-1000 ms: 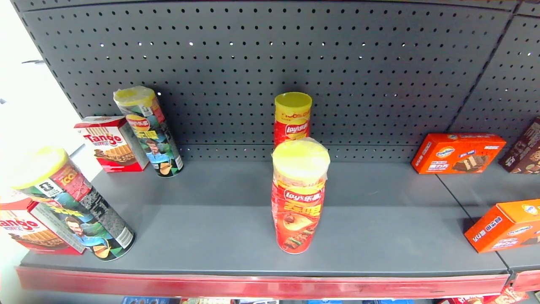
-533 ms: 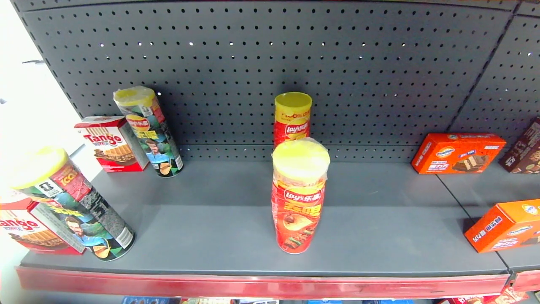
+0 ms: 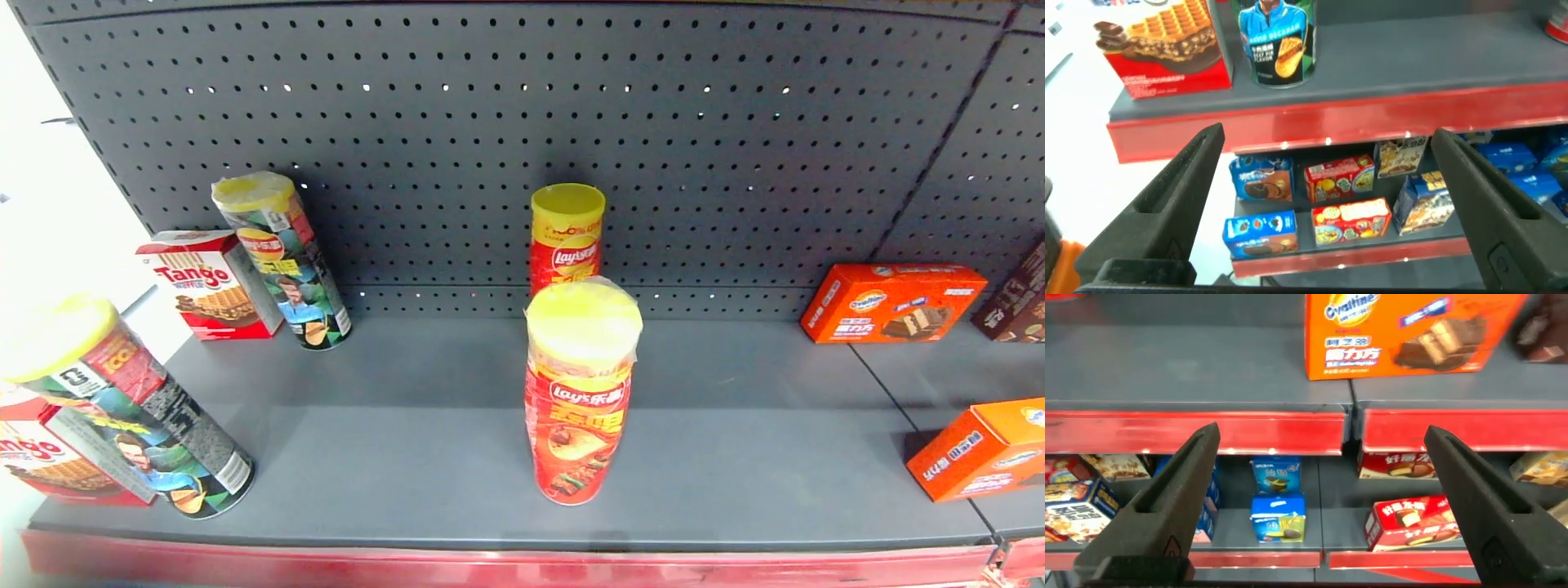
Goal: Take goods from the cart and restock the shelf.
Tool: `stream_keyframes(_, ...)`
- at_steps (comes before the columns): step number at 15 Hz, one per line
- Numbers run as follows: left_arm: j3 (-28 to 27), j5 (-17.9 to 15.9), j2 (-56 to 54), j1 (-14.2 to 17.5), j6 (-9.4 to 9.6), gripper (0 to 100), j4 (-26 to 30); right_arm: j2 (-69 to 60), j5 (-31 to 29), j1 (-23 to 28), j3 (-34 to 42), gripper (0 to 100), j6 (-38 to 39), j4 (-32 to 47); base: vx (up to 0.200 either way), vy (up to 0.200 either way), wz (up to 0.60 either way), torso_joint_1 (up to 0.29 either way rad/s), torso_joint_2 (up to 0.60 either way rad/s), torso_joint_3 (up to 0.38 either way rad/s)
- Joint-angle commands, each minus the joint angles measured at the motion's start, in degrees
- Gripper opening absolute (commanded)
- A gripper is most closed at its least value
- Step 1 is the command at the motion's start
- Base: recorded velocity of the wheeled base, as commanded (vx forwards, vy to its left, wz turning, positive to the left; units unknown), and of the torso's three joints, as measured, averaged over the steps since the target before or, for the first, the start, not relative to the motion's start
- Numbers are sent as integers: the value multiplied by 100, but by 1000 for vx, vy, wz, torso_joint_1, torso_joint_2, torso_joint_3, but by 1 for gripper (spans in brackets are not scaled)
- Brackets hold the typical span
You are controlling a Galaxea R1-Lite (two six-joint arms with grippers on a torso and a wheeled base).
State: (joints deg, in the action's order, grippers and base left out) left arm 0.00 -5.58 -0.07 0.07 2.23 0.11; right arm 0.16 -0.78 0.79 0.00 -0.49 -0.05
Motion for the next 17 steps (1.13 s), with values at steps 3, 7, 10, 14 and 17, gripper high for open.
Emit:
stream_keyframes(3, 0, -4, 7, 1, -3, 100, -11, 11, -1, 0, 0, 100, 5, -4, 0, 0, 0, 0, 0, 0)
stream_keyframes(7, 0, -4, 7, 1, -3, 100, -2, 11, 8, 0, 0, 100, -4, -4, 0, 0, 0, 0, 0, 0)
stream_keyframes(10, 0, -4, 7, 1, -3, 100, -11, 11, 8, 0, 0, 100, -4, -4, 0, 0, 0, 0, 0, 0)
stream_keyframes(14, 0, -4, 7, 1, -3, 100, -2, 11, 16, 0, 0, 100, -39, -4, 0, 0, 0, 0, 0, 0)
stream_keyframes(17, 0, -4, 7, 1, -3, 100, -2, 11, 8, 0, 0, 100, -13, -4, 0, 0, 0, 0, 0, 0)
